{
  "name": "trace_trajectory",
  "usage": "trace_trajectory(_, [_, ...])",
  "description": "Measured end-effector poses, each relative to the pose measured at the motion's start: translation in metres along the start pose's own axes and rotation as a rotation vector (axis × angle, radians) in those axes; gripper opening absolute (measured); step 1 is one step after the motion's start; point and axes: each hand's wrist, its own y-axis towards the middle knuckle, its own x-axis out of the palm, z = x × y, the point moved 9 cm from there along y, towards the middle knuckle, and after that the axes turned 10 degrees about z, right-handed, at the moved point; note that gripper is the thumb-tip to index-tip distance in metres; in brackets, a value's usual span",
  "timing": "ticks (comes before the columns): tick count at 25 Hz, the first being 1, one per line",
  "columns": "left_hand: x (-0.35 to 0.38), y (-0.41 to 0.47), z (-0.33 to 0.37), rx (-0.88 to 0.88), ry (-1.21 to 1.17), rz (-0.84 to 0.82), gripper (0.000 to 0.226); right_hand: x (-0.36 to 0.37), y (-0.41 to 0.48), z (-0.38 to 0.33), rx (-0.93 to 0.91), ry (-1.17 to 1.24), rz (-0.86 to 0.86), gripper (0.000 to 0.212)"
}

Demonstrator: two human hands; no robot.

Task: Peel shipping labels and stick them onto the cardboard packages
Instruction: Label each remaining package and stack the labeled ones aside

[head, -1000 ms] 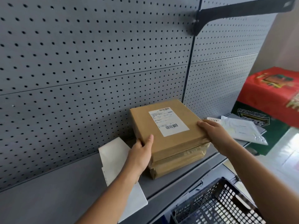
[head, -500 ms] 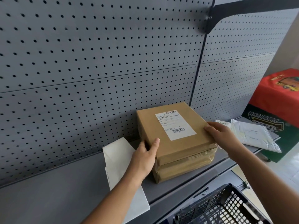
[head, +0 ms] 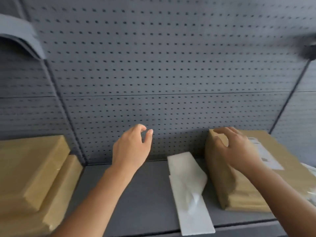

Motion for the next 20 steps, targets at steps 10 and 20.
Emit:
trace_trajectory(10, [-0.168,-0.013,-0.236,-0.294,0.316,0.155,0.042,0.118,-0.038,-0.268,-0.334,0.257,-0.206,0.034])
trace_trajectory(20, [-0.262,-0.059,-0.417,-0.59,0.352,0.265,0.048,0.223,-0.122,-0.424,-0.195,0.608,-0.61,0.056])
